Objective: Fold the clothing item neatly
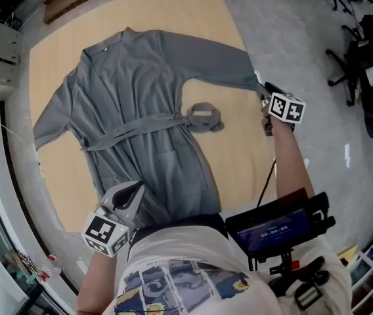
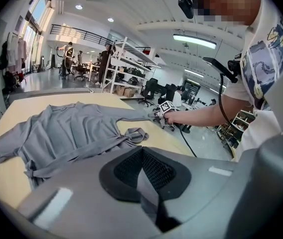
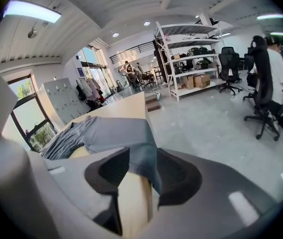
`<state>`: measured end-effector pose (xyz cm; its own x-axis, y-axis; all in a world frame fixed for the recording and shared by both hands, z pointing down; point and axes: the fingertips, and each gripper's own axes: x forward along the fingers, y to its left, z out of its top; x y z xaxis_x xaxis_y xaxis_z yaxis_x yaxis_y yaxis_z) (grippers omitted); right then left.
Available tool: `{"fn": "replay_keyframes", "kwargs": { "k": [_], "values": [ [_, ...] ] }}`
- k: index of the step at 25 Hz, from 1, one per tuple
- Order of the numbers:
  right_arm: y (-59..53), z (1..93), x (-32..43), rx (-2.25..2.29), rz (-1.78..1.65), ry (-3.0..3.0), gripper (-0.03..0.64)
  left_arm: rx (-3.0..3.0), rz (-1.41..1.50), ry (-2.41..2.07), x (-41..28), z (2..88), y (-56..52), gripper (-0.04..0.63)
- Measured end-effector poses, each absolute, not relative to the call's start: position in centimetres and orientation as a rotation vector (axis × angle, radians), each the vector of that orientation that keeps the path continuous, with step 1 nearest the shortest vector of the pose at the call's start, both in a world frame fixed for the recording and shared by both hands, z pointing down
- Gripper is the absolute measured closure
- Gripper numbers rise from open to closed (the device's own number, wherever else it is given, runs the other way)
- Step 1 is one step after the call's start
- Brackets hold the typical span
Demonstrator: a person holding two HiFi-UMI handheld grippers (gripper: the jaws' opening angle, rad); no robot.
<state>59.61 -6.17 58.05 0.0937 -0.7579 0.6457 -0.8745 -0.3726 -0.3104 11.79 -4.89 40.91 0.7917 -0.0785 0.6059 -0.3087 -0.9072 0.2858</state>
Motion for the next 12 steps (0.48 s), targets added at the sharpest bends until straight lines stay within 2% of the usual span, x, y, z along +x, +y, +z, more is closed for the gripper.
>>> {"fn": "replay_keyframes", "kwargs": {
  "k": [12],
  "values": [
    [-7.2, 61.6, 60.8, 2.243, 1.527, -1.793, 0.434, 2.557, 0.909, -0.308, 12.0, 42.1, -4.0, 0.588]
  ]
}}
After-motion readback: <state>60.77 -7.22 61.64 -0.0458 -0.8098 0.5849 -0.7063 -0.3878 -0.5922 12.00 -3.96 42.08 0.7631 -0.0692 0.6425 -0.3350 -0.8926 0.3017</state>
